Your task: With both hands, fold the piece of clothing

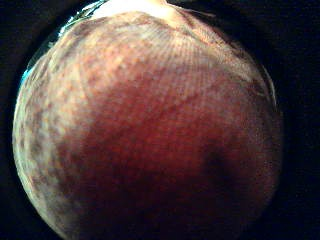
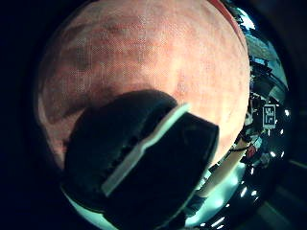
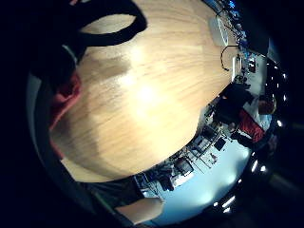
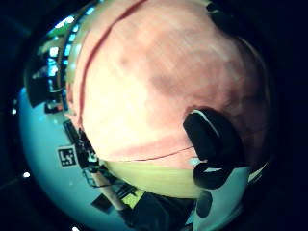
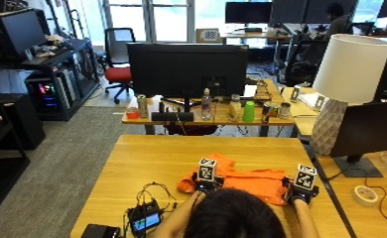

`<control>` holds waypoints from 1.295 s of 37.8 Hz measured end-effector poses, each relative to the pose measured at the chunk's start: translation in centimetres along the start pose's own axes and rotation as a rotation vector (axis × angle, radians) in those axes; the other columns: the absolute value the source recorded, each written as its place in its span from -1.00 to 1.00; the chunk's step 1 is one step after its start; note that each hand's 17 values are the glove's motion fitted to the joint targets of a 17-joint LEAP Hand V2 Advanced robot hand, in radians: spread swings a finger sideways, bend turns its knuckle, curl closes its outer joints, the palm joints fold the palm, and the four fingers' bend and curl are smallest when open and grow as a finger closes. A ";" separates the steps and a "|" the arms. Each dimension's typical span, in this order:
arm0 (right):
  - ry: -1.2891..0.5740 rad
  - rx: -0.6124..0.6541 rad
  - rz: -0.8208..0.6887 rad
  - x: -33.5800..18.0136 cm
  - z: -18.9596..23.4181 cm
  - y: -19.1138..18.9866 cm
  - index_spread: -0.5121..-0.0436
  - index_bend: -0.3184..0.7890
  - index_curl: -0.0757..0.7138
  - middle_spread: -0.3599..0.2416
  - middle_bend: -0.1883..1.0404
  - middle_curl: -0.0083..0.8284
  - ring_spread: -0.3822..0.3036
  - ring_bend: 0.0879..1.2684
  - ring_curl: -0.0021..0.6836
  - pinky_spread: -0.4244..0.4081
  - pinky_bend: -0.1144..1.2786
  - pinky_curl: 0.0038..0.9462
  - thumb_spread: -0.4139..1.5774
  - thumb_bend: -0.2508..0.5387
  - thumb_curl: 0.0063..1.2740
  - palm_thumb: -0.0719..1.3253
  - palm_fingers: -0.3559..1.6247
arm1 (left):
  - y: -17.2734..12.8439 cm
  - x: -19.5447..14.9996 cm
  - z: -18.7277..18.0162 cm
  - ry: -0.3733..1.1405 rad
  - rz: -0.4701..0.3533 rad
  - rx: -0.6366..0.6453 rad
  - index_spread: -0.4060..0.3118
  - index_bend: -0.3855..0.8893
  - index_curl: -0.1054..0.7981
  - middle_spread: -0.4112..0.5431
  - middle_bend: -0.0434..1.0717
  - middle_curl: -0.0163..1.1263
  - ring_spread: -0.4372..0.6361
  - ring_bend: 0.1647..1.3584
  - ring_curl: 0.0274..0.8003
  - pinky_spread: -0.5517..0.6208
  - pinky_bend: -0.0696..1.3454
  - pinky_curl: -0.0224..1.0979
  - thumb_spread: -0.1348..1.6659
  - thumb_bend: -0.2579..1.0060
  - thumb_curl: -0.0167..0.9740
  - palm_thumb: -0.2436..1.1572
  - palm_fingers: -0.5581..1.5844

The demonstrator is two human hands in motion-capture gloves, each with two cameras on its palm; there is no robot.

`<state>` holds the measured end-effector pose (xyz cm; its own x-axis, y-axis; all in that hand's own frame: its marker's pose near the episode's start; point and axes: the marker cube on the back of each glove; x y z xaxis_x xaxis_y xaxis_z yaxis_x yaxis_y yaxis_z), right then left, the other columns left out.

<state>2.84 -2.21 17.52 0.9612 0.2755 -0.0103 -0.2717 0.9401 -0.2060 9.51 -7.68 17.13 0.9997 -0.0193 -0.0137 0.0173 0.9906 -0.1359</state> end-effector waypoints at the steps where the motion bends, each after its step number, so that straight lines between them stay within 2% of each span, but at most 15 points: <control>1: -0.001 0.001 0.000 -0.1 0.0 0.1 -0.38 -0.21 -0.36 0.16 -0.42 -0.20 0.02 -0.06 0.17 -0.04 0.33 -0.19 0.60 -0.30 -0.61 0.07 -0.14 | 0.0 0.0 0.1 0.002 -0.001 -0.002 -0.18 -0.22 -0.23 0.30 -0.59 -0.52 0.55 -0.21 -0.18 0.71 -0.08 -0.31 0.26 -0.69 -0.60 -0.76 -0.55; 4: -0.009 0.052 -0.043 -0.8 -0.1 0.1 -0.37 -0.23 -0.36 0.09 -0.44 -0.22 -0.09 -0.02 0.18 -0.20 0.36 -0.19 0.60 -0.28 -0.60 0.13 -0.04 | 0.1 -0.1 0.2 0.008 -0.010 -0.011 -0.18 -0.22 -0.24 0.31 -0.59 -0.51 0.58 -0.21 -0.20 0.73 -0.08 -0.31 0.24 -0.70 -0.61 -0.76 -0.54; 5: -0.011 0.096 -0.058 -1.0 -0.2 0.0 -0.34 -0.22 -0.35 0.04 -0.40 -0.20 -0.18 0.07 0.23 -0.32 0.39 -0.18 0.60 -0.21 -0.58 0.21 0.12 | 0.2 -0.1 0.2 0.010 -0.017 -0.019 -0.18 -0.22 -0.25 0.31 -0.59 -0.51 0.59 -0.22 -0.21 0.74 -0.08 -0.32 0.24 -0.69 -0.61 -0.76 -0.54; 6: -0.012 0.149 -0.068 -1.2 -0.3 -0.2 -0.31 -0.24 -0.36 0.00 -0.39 -0.20 -0.23 0.08 0.19 -0.38 0.38 -0.21 0.60 -0.18 -0.57 0.26 0.19 | 0.3 -0.1 0.2 0.012 -0.024 -0.029 -0.18 -0.22 -0.25 0.31 -0.59 -0.51 0.60 -0.22 -0.21 0.75 -0.08 -0.32 0.24 -0.69 -0.61 -0.76 -0.54; 9: -0.009 0.262 -0.065 -1.5 -0.4 -1.3 -0.23 -0.22 -0.34 -0.07 -0.37 -0.17 -0.34 0.13 0.21 -0.48 0.36 -0.21 0.59 -0.08 -0.54 0.40 0.36 | 0.5 -0.1 0.2 0.016 -0.028 -0.051 -0.19 -0.22 -0.26 0.31 -0.59 -0.50 0.62 -0.22 -0.23 0.76 -0.10 -0.33 0.23 -0.69 -0.62 -0.76 -0.54; 11: -0.008 0.258 -0.065 -1.6 -0.2 -2.4 -0.15 -0.18 -0.29 -0.12 -0.32 -0.11 -0.40 0.15 0.26 -0.53 0.35 -0.20 0.56 0.00 -0.51 0.50 0.52 | 0.2 0.1 0.1 0.017 -0.011 -0.018 -0.19 -0.22 -0.27 0.31 -0.59 -0.50 0.63 -0.22 -0.24 0.77 -0.10 -0.33 0.23 -0.69 -0.62 -0.76 -0.54; 15: 0.004 0.192 -0.067 -1.6 -1.4 -1.9 -0.05 -0.15 -0.19 -0.19 -0.29 -0.05 -0.46 0.17 0.35 -0.60 0.32 -0.15 0.52 0.00 -0.50 0.57 0.58 | 0.0 0.4 -0.1 0.025 0.022 0.024 -0.19 -0.22 -0.28 0.32 -0.60 -0.49 0.65 -0.23 -0.25 0.78 -0.11 -0.34 0.22 -0.69 -0.63 -0.76 -0.54; 19: 0.002 0.238 -0.050 -0.9 -3.6 -7.9 0.03 -0.12 -0.11 -0.25 -0.21 0.02 -0.48 0.17 0.38 -0.65 0.25 -0.15 0.48 -0.01 -0.48 0.63 0.65 | 0.8 0.9 -0.2 0.102 0.058 -0.034 -0.18 -0.21 -0.28 0.32 -0.59 -0.48 0.65 -0.22 -0.26 0.79 -0.12 -0.35 0.22 -0.68 -0.63 -0.74 -0.52; 21: -0.003 0.261 -0.040 -0.9 -5.6 -9.1 0.04 -0.12 -0.08 -0.27 -0.20 0.04 -0.49 0.16 0.38 -0.66 0.23 -0.15 0.46 -0.03 -0.48 0.65 0.66 | 0.8 1.2 -0.3 0.180 0.084 -0.026 -0.17 -0.18 -0.27 0.32 -0.58 -0.48 0.64 -0.23 -0.27 0.77 -0.13 -0.35 0.23 -0.67 -0.63 -0.73 -0.50; 26: -0.028 0.319 -0.077 -3.3 -11.8 -6.2 0.08 -0.13 -0.02 -0.29 -0.17 0.08 -0.50 0.16 0.38 -0.69 0.20 -0.15 0.43 -0.08 -0.48 0.68 0.68 | 0.7 1.6 -0.5 0.348 0.186 0.010 -0.09 -0.11 -0.21 0.31 -0.57 -0.46 0.60 -0.25 -0.29 0.74 -0.21 -0.38 0.30 -0.62 -0.60 -0.65 -0.45; 31: 0.004 0.370 -0.207 -10.0 -15.9 -1.7 0.11 -0.15 0.01 -0.30 -0.17 0.10 -0.51 0.17 0.38 -0.71 0.19 -0.15 0.40 -0.13 -0.47 0.71 0.68 | 0.7 1.7 -0.8 0.421 0.288 0.060 -0.03 -0.07 -0.14 0.31 -0.57 -0.45 0.56 -0.29 -0.32 0.74 -0.31 -0.42 0.40 -0.57 -0.58 -0.56 -0.41; 36: 0.026 0.378 -0.292 -15.7 -16.6 0.7 0.13 -0.15 0.03 -0.31 -0.17 0.12 -0.52 0.17 0.38 -0.72 0.19 -0.14 0.38 -0.16 -0.46 0.74 0.68 | 0.6 1.0 -1.8 0.533 0.283 0.111 0.01 -0.07 -0.08 0.31 -0.59 -0.44 0.54 -0.31 -0.33 0.73 -0.37 -0.43 0.48 -0.56 -0.57 -0.50 -0.38; 40: 0.027 0.370 -0.366 -20.0 -15.7 1.9 0.14 -0.17 0.04 -0.31 -0.17 0.13 -0.53 0.18 0.39 -0.73 0.19 -0.13 0.36 -0.20 -0.45 0.76 0.67 | 0.8 -0.7 -3.6 0.574 0.191 0.227 0.04 -0.06 -0.04 0.31 -0.61 -0.45 0.52 -0.33 -0.35 0.72 -0.40 -0.44 0.52 -0.56 -0.56 -0.47 -0.35; 46: 0.056 0.316 -0.450 -26.6 -12.9 5.5 0.17 -0.18 0.04 -0.32 -0.17 0.14 -0.54 0.17 0.38 -0.75 0.19 -0.12 0.31 -0.29 -0.40 0.76 0.66 | 2.4 -6.5 -8.7 0.390 -0.138 0.482 0.05 -0.04 0.01 0.26 -0.60 -0.44 0.45 -0.34 -0.35 0.68 -0.48 -0.45 0.62 -0.53 -0.56 -0.40 -0.27; 49: 0.068 0.286 -0.465 -28.7 -11.8 8.8 0.17 -0.19 0.04 -0.32 -0.17 0.15 -0.54 0.17 0.38 -0.74 0.19 -0.12 0.28 -0.34 -0.38 0.75 0.65 | 3.4 -9.0 -11.0 0.309 -0.246 0.561 0.06 -0.05 0.04 0.26 -0.62 -0.44 0.45 -0.35 -0.35 0.68 -0.49 -0.45 0.67 -0.50 -0.55 -0.36 -0.27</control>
<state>-26.55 -4.17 4.48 0.9814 -0.1862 -0.0469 0.1892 0.9794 0.0702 0.36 -5.64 5.85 0.9166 -0.2078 -0.3415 0.3323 0.8711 0.3617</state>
